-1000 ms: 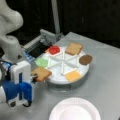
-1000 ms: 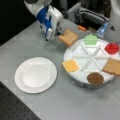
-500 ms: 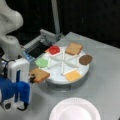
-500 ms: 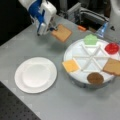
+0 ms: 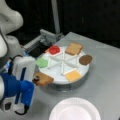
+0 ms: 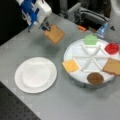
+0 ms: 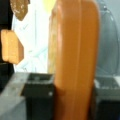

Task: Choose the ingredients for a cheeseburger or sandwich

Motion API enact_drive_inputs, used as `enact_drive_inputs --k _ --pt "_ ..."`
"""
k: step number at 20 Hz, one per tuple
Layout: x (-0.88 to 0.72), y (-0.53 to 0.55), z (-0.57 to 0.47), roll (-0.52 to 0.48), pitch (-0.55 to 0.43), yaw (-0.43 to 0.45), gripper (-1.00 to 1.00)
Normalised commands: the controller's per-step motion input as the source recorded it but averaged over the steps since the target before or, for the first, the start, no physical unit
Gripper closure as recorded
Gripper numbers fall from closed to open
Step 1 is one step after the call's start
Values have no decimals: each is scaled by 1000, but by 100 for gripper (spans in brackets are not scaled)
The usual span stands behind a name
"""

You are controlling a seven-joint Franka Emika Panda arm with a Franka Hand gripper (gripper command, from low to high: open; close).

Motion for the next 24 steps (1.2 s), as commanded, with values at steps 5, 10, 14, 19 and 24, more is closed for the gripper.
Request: enact_drive_inputs --k 5,10,14,19,24 --pt "174 218 87 -603 27 13 100" --pt "226 167 -32 -394 -33 18 100" --pt "245 78 -67 -249 -32 31 100" --pt "345 23 -124 -237 -36 76 100" --pt "425 -6 -185 -259 9 127 100"
